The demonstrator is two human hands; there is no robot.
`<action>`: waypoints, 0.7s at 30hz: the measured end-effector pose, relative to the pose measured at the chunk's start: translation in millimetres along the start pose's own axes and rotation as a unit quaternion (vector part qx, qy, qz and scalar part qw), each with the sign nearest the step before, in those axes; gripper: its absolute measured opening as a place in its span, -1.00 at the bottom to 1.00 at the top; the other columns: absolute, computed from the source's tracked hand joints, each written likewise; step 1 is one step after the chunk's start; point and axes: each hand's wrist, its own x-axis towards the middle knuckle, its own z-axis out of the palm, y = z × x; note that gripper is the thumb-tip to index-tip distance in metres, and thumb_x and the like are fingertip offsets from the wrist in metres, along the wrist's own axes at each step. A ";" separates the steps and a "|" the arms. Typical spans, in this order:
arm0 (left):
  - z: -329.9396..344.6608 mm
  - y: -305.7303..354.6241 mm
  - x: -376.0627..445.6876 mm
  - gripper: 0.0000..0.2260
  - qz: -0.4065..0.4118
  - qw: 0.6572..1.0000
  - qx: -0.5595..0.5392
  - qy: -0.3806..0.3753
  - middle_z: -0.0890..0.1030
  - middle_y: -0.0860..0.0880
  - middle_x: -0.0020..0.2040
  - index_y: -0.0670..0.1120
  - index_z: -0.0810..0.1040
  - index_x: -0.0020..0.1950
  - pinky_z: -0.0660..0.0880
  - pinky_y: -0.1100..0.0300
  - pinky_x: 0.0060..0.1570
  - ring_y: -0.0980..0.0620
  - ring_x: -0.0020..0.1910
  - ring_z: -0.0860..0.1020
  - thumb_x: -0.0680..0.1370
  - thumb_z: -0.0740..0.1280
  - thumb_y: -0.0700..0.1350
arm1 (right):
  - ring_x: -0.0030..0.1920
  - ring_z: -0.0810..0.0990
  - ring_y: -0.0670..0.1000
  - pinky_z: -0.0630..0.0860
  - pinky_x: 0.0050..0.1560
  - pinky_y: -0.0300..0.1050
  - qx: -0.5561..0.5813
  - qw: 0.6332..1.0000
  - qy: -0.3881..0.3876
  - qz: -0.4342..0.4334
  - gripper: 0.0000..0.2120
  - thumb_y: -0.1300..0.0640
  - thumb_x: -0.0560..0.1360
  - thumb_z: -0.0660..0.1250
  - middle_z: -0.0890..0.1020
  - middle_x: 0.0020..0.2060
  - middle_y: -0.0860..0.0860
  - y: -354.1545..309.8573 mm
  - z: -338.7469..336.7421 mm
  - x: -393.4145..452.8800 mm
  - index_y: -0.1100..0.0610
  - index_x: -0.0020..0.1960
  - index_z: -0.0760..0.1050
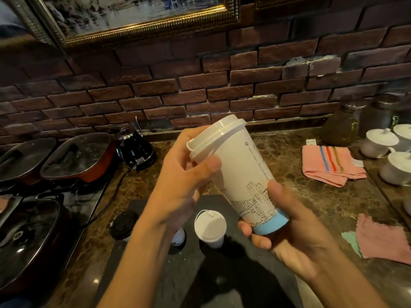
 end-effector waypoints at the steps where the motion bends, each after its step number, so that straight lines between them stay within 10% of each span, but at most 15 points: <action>1: 0.1 -5.7 -1.6 -0.43 -0.007 1.000 -0.029 0.004 0.66 0.00 0.04 0.06 0.58 0.17 0.64 0.07 -0.07 0.00 0.05 0.65 0.21 0.63 0.09 | -0.44 0.57 0.12 0.43 -0.63 -0.23 0.022 1.000 0.001 0.015 -0.43 -0.04 -0.01 0.72 0.69 -0.19 0.21 1.8 0.6 0.9 0.07 -0.04 0.72; 7: 3.2 -17.6 -6.1 -0.49 -0.012 0.993 -0.098 0.061 0.68 -0.04 0.01 0.03 0.61 0.13 0.64 0.08 -0.10 0.01 -0.01 0.67 0.21 0.61 -0.15 | -0.34 0.64 0.12 0.52 -0.55 -0.19 -0.108 0.992 0.057 -0.034 -0.43 -0.17 0.12 0.63 0.69 -0.06 0.10 10.5 3.0 3.5 -0.04 0.08 0.63; 12: 5.6 -16.8 -8.3 -0.52 -0.009 0.992 -0.064 0.111 0.69 -0.05 0.02 0.01 0.57 0.14 0.64 0.02 -0.08 -0.02 -0.02 0.67 0.24 0.55 -0.09 | 0.15 0.45 -0.40 0.55 -0.15 -0.45 -0.552 0.796 0.158 -0.191 -0.15 -0.11 0.26 0.58 0.37 0.07 -0.59 17.6 11.3 -1.8 -0.35 0.38 0.17; 14: 4.8 -15.9 -10.3 -0.38 -0.013 0.991 -0.093 0.097 0.65 -0.11 0.10 0.00 0.56 0.21 0.61 -0.10 0.00 -0.10 0.05 0.65 0.18 0.64 -0.03 | 0.11 0.54 -0.32 0.58 -0.21 -0.39 -0.516 0.823 0.132 -0.200 -0.21 -0.12 0.24 0.57 0.46 0.09 -0.52 18.7 11.6 -4.6 -0.31 0.36 0.26; 17: 3.4 -13.8 -13.0 -0.25 -0.018 0.986 -0.160 0.052 0.58 -0.21 0.16 -0.07 0.48 0.33 0.61 -0.16 -0.03 -0.19 0.10 0.60 0.20 0.66 -0.02 | -0.37 0.66 0.06 0.55 -0.55 -0.13 -0.213 0.973 0.013 -0.092 -0.37 -0.15 0.20 0.59 0.69 -0.03 0.04 13.1 13.4 -6.6 -0.17 0.24 0.51; 21: 4.6 -12.7 -13.8 -0.21 -0.030 0.986 -0.155 0.047 0.60 -0.19 0.10 -0.09 0.44 0.37 0.60 -0.13 -0.08 -0.17 0.06 0.61 0.20 0.66 -0.01 | -0.53 0.54 0.05 0.41 -0.59 -0.23 0.010 0.999 -0.028 0.031 -0.49 -0.16 0.07 0.66 0.71 -0.17 0.21 13.5 14.4 -9.3 -0.02 -0.03 0.70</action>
